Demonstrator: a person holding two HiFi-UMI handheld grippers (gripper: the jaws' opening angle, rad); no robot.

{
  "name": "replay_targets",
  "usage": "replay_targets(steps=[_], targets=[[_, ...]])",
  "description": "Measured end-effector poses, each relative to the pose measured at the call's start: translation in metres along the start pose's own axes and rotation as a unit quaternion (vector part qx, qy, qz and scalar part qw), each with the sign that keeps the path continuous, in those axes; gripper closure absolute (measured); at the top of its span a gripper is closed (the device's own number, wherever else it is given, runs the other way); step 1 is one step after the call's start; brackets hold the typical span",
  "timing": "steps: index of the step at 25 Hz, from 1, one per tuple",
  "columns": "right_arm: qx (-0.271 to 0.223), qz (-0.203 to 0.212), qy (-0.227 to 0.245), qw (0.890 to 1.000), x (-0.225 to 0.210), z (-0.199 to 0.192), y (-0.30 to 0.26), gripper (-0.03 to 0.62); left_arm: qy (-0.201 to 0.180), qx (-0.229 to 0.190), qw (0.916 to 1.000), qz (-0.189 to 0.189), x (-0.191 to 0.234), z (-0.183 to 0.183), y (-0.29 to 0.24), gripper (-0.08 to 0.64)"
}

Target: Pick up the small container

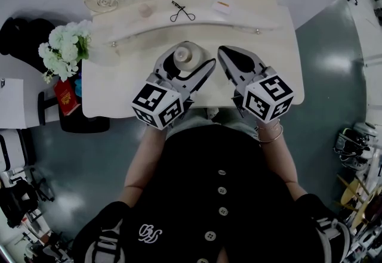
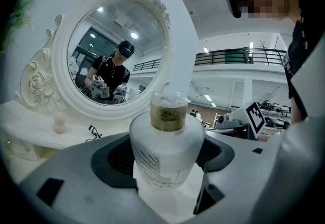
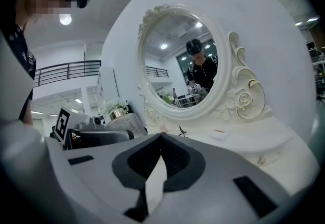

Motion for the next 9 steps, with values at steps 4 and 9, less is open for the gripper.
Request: replay_targets(steps=[4, 9], targets=[[0.001, 0.001, 0.003, 1.000, 0.0006, 0.0014, -0.0014, 0.591, -0.002, 0.001, 1.0000, 0.002, 0.0021, 0.0005, 0.0004, 0.238], [-0.001, 0.002, 0.003, 1.000, 0.0000, 0.0024, -0.0033, 0.591, -0.001, 0.001, 1.0000, 0.001, 0.0039, -0.0003, 0.0000, 0.238]])
Point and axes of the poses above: the fingertips, and each gripper's own axes: y backward along the fingers, x to its left, z out of its top, the point moved 8 cm from there along y, backward along the fingers, and after that the axes turned 6 degrees about -z, right-handed, at the moved point
